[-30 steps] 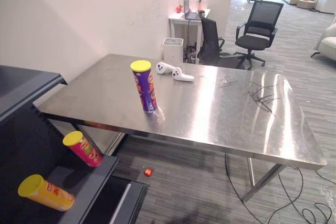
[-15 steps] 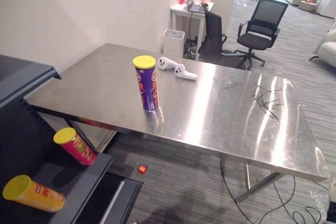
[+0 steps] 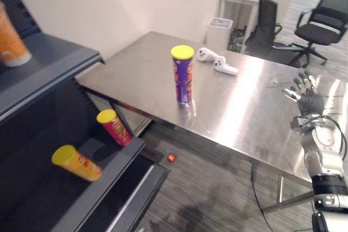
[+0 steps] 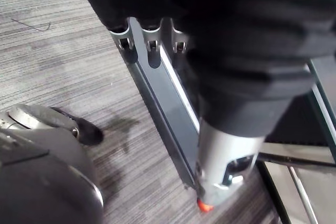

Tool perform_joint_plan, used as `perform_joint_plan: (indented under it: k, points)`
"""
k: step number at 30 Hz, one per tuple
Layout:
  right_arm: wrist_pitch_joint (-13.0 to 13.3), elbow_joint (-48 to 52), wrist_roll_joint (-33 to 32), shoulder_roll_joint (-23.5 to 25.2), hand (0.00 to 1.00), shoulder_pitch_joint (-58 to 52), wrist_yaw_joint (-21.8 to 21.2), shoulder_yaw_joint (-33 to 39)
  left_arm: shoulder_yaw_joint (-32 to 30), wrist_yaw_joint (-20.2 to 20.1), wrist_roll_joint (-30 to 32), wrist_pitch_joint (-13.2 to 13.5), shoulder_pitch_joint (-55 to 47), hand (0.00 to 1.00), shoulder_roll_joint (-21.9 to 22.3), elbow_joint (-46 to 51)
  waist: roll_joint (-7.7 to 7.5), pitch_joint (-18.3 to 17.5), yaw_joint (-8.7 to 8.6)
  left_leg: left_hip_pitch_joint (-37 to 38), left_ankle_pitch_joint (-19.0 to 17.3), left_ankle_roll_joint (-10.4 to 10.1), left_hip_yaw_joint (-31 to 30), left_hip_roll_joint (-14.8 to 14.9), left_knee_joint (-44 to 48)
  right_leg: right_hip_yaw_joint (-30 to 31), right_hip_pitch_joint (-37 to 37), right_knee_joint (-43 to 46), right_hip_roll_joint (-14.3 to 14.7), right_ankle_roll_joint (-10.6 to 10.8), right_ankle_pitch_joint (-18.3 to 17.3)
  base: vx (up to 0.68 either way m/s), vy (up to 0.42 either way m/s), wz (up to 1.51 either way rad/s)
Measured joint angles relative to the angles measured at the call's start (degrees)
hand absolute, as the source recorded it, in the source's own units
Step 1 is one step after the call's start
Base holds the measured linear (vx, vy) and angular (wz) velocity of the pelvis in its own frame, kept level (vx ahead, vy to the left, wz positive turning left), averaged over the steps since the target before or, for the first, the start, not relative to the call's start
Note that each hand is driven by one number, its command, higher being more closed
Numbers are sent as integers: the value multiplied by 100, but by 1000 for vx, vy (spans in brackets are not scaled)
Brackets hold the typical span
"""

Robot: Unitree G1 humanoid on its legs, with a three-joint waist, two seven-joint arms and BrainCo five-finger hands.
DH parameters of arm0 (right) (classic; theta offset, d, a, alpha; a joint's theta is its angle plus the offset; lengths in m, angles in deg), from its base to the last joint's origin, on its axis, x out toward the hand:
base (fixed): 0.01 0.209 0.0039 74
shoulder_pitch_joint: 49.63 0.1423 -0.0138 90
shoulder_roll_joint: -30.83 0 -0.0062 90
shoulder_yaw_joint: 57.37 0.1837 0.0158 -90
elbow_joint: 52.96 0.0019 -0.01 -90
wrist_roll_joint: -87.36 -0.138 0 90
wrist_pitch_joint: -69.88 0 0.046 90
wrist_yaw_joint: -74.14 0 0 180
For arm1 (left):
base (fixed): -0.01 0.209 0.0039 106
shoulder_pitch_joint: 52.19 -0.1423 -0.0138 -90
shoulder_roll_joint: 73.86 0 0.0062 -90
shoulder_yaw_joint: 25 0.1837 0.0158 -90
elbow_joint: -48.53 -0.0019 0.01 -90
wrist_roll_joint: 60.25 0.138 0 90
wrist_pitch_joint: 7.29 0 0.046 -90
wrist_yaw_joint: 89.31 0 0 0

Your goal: Put the gum and the chips on the shelf.

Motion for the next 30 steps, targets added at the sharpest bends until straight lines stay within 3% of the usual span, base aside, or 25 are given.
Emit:
perform_joint_plan:
  k: [6,17,30]
  points:
    - [-99,-609,-2,-123,0,709,-24,-384,38,0,9,-13,-234,0,-3,-2,-43,180,171,-43,207,49,-365,-132,-95,-306,146,0,-104,0,0,-58,13,31]
    - [-117,-1057,-8,-263,0,1442,-384,-1004,101,-7,19,-13,-294,0,-6,-5,-102,480,321,-36,633,56,-794,-215,-492,-619,224,-3,-145,0,-1,-52,-12,20]
    - [-109,-1299,105,-259,0,1789,-657,-1517,207,-89,21,-9,-298,0,-51,-2,-176,687,493,-51,785,60,-1055,-244,-646,-792,280,-3,-144,-2,-1,-3,-2,9]
